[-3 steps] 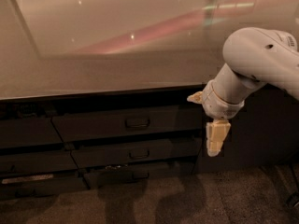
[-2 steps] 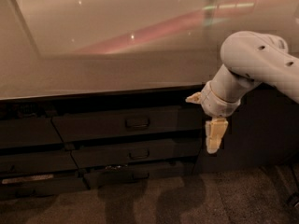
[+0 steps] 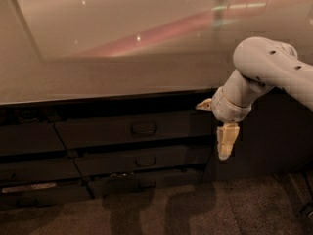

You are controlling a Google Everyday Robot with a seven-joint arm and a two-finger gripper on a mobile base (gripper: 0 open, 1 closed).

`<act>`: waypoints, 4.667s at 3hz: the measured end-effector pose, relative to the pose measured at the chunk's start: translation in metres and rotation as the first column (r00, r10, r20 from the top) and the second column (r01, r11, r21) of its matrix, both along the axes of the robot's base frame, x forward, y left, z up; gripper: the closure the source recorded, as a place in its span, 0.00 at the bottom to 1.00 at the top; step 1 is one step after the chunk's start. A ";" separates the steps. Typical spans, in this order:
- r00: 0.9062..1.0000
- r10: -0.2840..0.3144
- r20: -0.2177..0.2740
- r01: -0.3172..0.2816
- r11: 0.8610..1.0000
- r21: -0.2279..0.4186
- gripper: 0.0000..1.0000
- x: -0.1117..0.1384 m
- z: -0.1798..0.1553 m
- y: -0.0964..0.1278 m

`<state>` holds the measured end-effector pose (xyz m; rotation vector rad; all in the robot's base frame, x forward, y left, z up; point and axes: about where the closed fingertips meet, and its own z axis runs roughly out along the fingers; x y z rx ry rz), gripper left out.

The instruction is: Open top drawer

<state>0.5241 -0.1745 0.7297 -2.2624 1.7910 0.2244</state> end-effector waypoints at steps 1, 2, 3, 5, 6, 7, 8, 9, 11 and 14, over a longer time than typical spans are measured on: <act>0.999 -0.022 0.023 0.023 0.996 -0.081 0.00 0.002 -0.004 0.006; 0.994 -0.081 0.071 0.095 0.968 -0.234 0.00 0.005 -0.010 0.012; 0.994 -0.080 0.071 0.095 0.967 -0.234 0.00 0.005 -0.010 0.012; 0.979 0.003 0.205 0.058 0.956 -0.288 0.00 0.012 -0.023 0.002; 0.979 0.003 0.205 0.058 0.956 -0.288 0.00 0.012 -0.023 0.002; 0.981 0.024 0.193 0.023 0.971 -0.237 0.00 0.013 -0.025 0.001; 0.982 0.067 0.175 -0.044 0.990 -0.134 0.00 0.014 -0.027 0.000; 0.980 0.105 0.167 -0.096 0.993 -0.063 0.00 0.015 -0.029 0.001; 0.983 0.087 0.160 -0.072 0.993 -0.096 0.00 0.049 -0.046 -0.020; 0.986 0.141 0.094 -0.125 0.980 -0.155 0.00 0.059 -0.068 0.004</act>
Offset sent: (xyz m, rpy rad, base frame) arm 0.0064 0.0270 -0.0063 -0.3984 -0.1146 -0.1129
